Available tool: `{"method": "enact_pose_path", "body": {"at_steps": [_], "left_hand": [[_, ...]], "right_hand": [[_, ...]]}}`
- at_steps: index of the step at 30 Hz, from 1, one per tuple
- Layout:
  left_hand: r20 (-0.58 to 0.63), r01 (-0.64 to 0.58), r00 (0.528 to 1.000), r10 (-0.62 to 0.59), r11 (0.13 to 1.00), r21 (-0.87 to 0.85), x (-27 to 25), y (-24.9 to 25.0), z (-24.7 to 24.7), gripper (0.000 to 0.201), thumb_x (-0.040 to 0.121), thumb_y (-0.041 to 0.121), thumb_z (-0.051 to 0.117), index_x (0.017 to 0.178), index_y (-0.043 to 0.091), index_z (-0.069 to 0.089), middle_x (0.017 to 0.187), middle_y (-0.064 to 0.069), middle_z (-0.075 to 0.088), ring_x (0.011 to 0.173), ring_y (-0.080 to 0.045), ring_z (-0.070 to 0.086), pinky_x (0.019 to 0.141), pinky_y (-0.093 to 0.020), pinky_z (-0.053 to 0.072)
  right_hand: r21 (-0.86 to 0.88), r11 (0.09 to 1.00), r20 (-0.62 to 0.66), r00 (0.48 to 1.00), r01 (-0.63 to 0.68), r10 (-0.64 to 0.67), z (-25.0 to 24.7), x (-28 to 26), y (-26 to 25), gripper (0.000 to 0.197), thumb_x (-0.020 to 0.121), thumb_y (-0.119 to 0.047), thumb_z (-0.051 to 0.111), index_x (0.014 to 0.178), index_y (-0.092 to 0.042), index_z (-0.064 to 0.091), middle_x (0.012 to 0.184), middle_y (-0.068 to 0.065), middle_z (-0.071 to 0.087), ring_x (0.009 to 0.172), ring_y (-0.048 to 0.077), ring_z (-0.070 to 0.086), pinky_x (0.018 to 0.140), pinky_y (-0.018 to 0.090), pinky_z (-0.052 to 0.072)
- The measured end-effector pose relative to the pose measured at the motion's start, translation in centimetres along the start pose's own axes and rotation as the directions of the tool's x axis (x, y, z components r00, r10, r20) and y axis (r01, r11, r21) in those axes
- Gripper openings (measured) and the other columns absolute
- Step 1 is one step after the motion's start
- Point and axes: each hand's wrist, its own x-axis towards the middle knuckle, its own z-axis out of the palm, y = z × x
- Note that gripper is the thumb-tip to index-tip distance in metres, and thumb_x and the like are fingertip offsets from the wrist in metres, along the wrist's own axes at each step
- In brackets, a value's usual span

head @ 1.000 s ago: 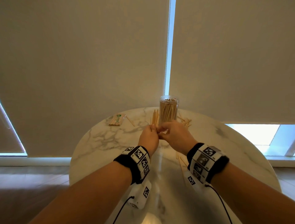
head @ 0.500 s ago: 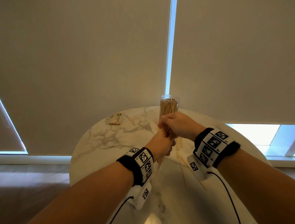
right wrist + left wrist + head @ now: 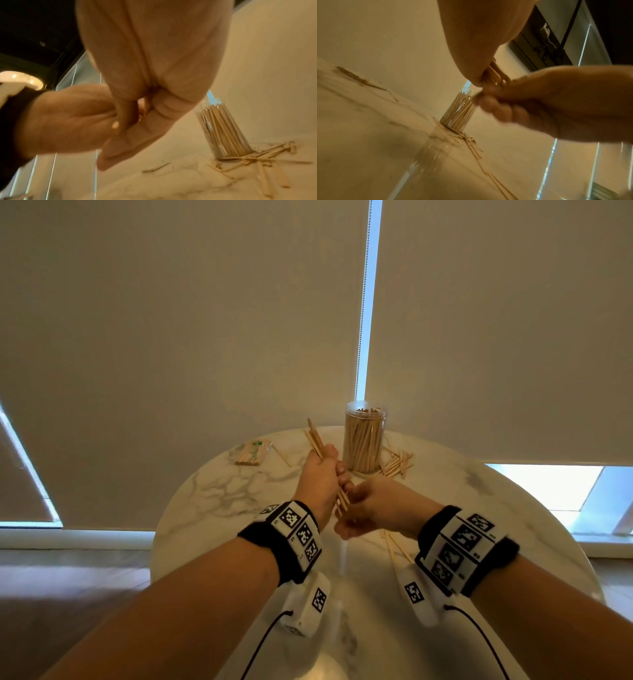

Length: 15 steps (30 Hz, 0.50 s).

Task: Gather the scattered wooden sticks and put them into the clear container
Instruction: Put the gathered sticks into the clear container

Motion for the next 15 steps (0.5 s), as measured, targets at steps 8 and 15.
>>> {"method": "enact_pose_path", "body": {"at_steps": [8,15], "left_hand": [[-0.075,0.078,0.995,-0.060,0.960,0.270,2.4,0.9,-2.5,0.028,0.107,0.031,0.037,0.085,0.015,0.045,0.062,0.002,0.039,0.035,-0.006,0.031,0.036,-0.016,0.026],[-0.132,0.114,0.991,-0.008,0.557,0.823,7.8,2.6,-7.8,0.028,0.100,0.032,0.049,0.093,0.006,0.055,0.071,-0.009,0.052,0.055,-0.025,0.046,0.055,-0.030,0.042]], "right_hand": [[-0.432,0.885,-0.251,0.966,-0.172,0.065,-2.1,-0.2,0.4,0.025,0.090,-0.032,0.072,0.099,-0.008,0.071,0.089,0.002,0.075,0.079,0.012,0.074,0.083,0.031,0.060],[-0.715,0.569,-0.261,0.911,-0.405,0.320,-3.3,-0.7,3.1,0.053,0.081,-0.063,0.069,0.077,-0.010,0.067,0.072,0.001,0.069,0.065,0.016,0.061,0.075,0.029,0.053]]}}
